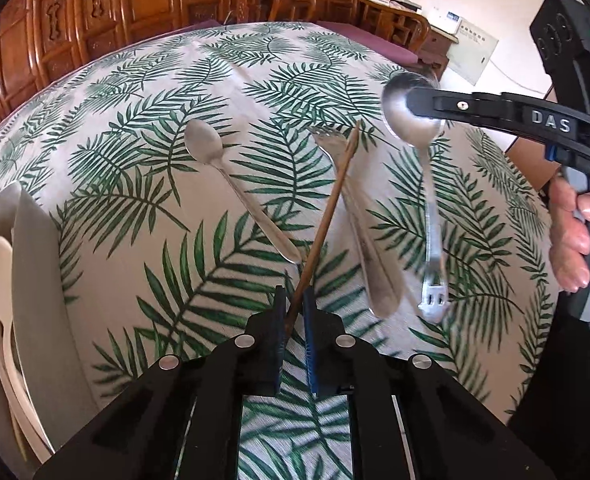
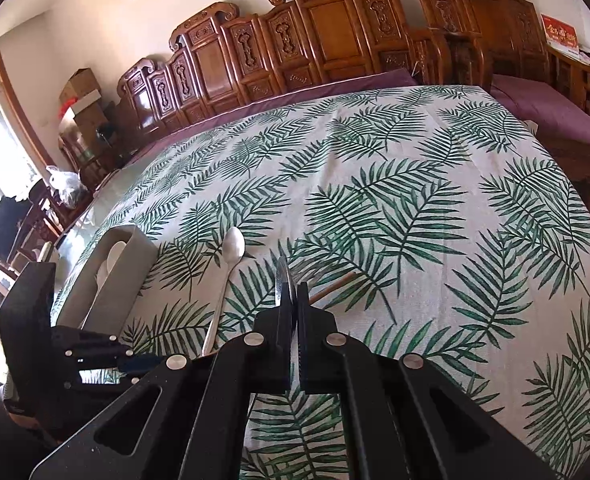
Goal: Organize utensils
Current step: 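Grasp the bamboo chopstick on the cloth with left while right holds the metal spoon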
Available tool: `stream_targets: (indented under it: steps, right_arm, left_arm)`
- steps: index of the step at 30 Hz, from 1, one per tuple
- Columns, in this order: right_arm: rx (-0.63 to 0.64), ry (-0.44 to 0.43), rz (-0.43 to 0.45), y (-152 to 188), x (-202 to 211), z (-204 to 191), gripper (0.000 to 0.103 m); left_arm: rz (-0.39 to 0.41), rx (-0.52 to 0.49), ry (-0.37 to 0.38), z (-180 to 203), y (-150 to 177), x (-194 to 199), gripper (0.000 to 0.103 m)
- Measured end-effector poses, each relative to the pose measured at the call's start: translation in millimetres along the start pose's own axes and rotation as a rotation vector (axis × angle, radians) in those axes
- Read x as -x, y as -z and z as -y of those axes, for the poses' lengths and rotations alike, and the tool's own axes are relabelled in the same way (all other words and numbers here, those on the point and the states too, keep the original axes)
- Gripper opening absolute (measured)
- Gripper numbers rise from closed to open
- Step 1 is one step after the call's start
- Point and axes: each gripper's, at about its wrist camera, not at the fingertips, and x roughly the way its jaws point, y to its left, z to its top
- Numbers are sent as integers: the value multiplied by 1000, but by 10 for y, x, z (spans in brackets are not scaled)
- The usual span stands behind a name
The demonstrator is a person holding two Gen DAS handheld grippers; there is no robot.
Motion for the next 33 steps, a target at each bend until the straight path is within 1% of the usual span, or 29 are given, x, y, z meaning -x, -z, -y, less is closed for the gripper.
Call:
stream_targets:
  steps: [5, 8, 9, 11, 14, 17, 20, 22, 23, 24, 26, 27, 29, 31, 33]
  right_arm:
    - [12, -10, 9, 9, 23, -78, 3]
    - [18, -17, 30, 2, 85, -123, 3]
    - [19, -19, 38, -2, 104, -133, 3]
    - [22, -19, 51, -12, 143, -151, 3]
    - [20, -25, 54, -17, 164, -161, 3]
    - [12, -18, 43, -8, 141, -131, 3]
    - [10, -14, 56, -21, 205, -80, 3]
    - [7, -8, 59, -16, 231, -34, 3]
    - [5, -6, 57, -12, 233, -12, 3]
    - [0, -2, 53, -3, 225, 23, 3]
    - [-4, 5, 45, 9, 208, 59, 3]
    - [-4, 6, 44, 12, 202, 67, 3]
    - [-3, 4, 45, 16, 211, 69, 3]
    - [-1, 3, 45, 13, 208, 58, 3]
    - [4, 3, 44, 16, 207, 45, 3]
  left_arm:
    - [40, 17, -23, 58, 75, 182, 6]
    - [63, 34, -42, 48, 91, 279, 5]
    - [74, 40, -50, 42, 102, 321, 0]
    - [87, 63, -79, -2, 125, 381, 0]
    - [97, 88, -87, -78, 133, 427, 0]
    - [93, 76, -92, -87, 133, 411, 0]
    - [100, 34, -92, -37, 89, 374, 0]
    - [94, 9, -83, 11, 59, 319, 9]
    - [87, 4, -71, 30, 40, 271, 25]
    - [87, 2, -66, 52, 34, 241, 31]
    - [66, -16, -29, 105, 36, 156, 31]
    - [61, -28, -26, 134, 42, 130, 31]
    - [38, -70, -51, 214, 46, 39, 31]
    - [17, -81, -60, 229, 52, -39, 29]
    - [19, -98, -76, 241, 59, -80, 27]
